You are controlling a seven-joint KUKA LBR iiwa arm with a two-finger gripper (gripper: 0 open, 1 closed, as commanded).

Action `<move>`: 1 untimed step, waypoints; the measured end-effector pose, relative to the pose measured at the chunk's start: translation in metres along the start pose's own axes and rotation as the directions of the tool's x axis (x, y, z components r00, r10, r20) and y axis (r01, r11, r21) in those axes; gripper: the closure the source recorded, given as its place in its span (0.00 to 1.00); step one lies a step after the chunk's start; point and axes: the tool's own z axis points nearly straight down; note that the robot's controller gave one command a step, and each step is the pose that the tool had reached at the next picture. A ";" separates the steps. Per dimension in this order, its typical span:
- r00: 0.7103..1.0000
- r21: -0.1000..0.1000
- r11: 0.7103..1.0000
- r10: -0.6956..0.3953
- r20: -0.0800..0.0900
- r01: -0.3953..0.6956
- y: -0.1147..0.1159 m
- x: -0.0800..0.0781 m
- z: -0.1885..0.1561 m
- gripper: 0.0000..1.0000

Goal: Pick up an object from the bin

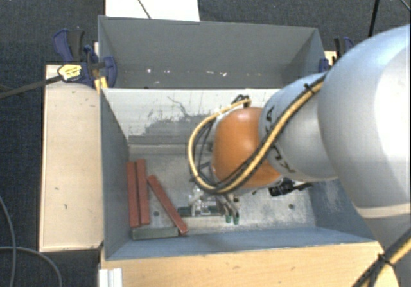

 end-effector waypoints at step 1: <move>1.000 0.005 1.000 -0.027 -0.015 0.027 -0.003 0.000 -0.017 1.00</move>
Offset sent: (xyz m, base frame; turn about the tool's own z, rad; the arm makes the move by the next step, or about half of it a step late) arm 0.0101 -0.0040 0.0551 -0.0216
